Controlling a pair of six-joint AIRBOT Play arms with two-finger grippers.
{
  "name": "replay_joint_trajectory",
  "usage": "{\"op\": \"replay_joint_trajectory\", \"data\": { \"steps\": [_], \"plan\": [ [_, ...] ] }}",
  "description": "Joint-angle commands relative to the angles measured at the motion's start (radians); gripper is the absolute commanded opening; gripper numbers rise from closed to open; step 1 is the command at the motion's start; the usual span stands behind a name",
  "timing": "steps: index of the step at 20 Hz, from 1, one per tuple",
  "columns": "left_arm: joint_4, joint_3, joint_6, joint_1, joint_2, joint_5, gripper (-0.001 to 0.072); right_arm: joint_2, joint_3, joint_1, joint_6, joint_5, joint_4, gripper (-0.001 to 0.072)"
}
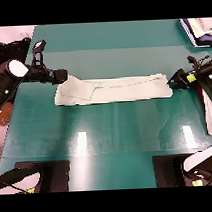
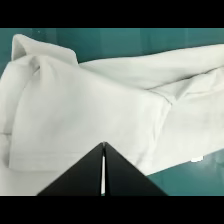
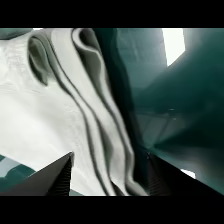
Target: Fold the shirts.
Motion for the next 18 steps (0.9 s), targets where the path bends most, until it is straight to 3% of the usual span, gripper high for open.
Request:
{"op": "replay_joint_trajectory", "data": {
  "steps": [1,3,4,5,7,12,18],
  "plan": [
    [-0.02,0.001,0.003,-0.002,-0.003,-0.038,0.0034,-0.055,0.0,0.039,-0.019,0.013,0.034,0.0468],
    [-0.019,0.001,0.005,-0.002,-0.003,-0.058,0.0034,-0.066,0.0,0.072,-0.046,0.013,0.035,0.043],
    [-0.018,0.001,0.004,-0.002,-0.003,-0.06,0.0034,-0.065,0.0,0.085,-0.077,0.012,0.034,0.036],
    [-0.02,0.001,0.003,-0.002,-0.004,-0.058,0.0034,-0.064,0.0,0.096,-0.09,0.013,0.035,0.0224],
    [-0.043,0.001,0.003,-0.005,-0.01,-0.055,0.0034,-0.064,0.0,0.097,-0.115,0.021,0.064,0.0018],
    [-0.051,0.029,0.003,-0.135,-0.095,0.008,0.0033,0.006,0.0,0.09,-0.131,0.018,0.375,0.0015],
    [-0.052,0.364,-0.007,-0.307,-0.441,-0.013,0.0033,0.194,0.116,0.224,-0.104,0.009,0.418,0.0014]
  ]
}}
